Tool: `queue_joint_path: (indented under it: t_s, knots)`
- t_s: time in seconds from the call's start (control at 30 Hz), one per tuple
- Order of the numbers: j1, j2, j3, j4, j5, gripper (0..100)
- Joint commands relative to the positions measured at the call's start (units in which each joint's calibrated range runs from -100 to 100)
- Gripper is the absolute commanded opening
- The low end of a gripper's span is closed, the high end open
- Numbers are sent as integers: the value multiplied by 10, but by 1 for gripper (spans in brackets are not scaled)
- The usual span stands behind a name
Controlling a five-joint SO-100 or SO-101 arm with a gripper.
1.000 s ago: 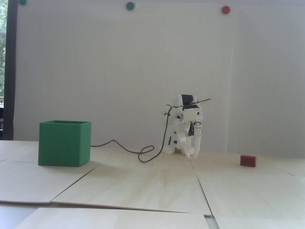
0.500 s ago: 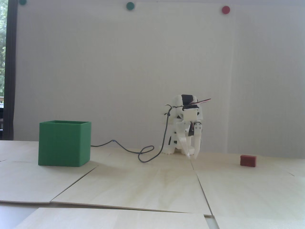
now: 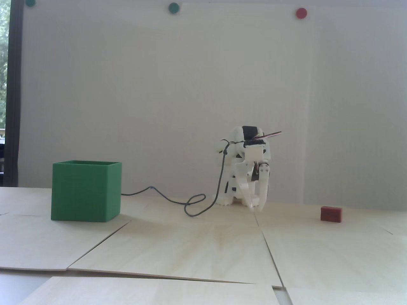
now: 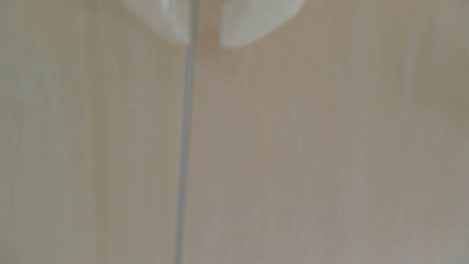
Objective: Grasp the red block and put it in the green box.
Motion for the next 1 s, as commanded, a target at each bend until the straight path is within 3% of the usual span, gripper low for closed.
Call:
queue_joint_path:
  t_s: [0.0, 0.17, 0.57, 0.97]
  knots:
    - [-19, 25, -10, -133, -1, 4]
    - [-34, 178, -171, -178, 2, 15]
    - [-50, 676, -662, -142, 4, 16]
    - [-25, 962, -844, -146, 0, 16]
